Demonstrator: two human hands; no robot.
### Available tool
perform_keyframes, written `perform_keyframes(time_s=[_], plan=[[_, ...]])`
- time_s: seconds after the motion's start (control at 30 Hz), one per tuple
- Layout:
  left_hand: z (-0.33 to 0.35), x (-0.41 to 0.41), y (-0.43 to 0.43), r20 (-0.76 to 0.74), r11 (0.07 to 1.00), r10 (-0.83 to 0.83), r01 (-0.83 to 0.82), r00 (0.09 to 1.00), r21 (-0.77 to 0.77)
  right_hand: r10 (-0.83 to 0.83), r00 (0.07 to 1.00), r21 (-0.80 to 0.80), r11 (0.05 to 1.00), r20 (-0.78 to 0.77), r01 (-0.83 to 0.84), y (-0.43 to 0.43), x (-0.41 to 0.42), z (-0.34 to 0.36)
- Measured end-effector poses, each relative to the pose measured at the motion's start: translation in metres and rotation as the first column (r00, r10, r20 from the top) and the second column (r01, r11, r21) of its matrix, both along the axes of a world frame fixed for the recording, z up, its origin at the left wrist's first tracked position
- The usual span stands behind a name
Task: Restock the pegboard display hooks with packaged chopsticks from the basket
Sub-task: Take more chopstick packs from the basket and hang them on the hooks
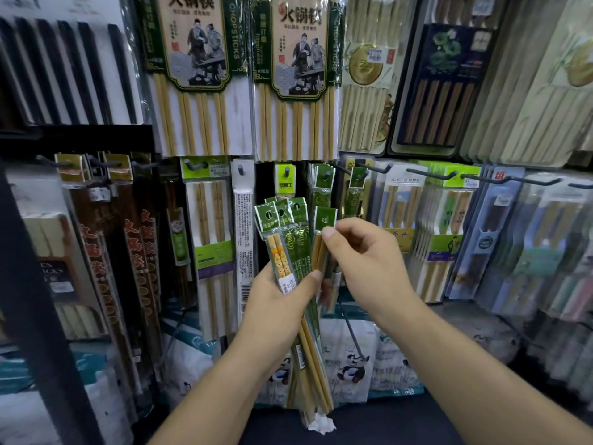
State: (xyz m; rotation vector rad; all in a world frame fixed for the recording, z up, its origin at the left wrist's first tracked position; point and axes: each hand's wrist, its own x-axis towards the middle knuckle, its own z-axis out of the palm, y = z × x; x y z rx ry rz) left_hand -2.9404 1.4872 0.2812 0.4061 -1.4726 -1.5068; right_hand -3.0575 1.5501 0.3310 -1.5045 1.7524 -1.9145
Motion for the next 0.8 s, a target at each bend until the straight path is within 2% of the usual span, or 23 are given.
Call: perform_keyframes(time_s=[0.13,0.3,0.43,0.8], plan=[[-0.002,0.000,-0.002,-0.027,0.995,0.013,-0.010,1.000,0.098,-0.041,0.999,0.000,0.999,0.006,0.041,0.001,-0.003,0.005],[-0.005,0.004,-0.008,-0.027,0.987,0.032,-0.028,0.999,0.159,-0.137,0.975,-0.085,0.985,0.175,0.153,-0.001,-0.025,0.030],[-0.006,0.006,-0.008,-0.037,0.990,0.000,0.005,0.999,0.144,-0.177,0.966,-0.080,0.978,0.191,0.195,-0.007,-0.036,0.043],[-0.007,0.005,-0.011,0.073,0.999,-0.002,-0.002,0.997,0.053,-0.248,0.959,-0.035,0.966,0.141,0.255,-0.017,-0.044,0.046]])
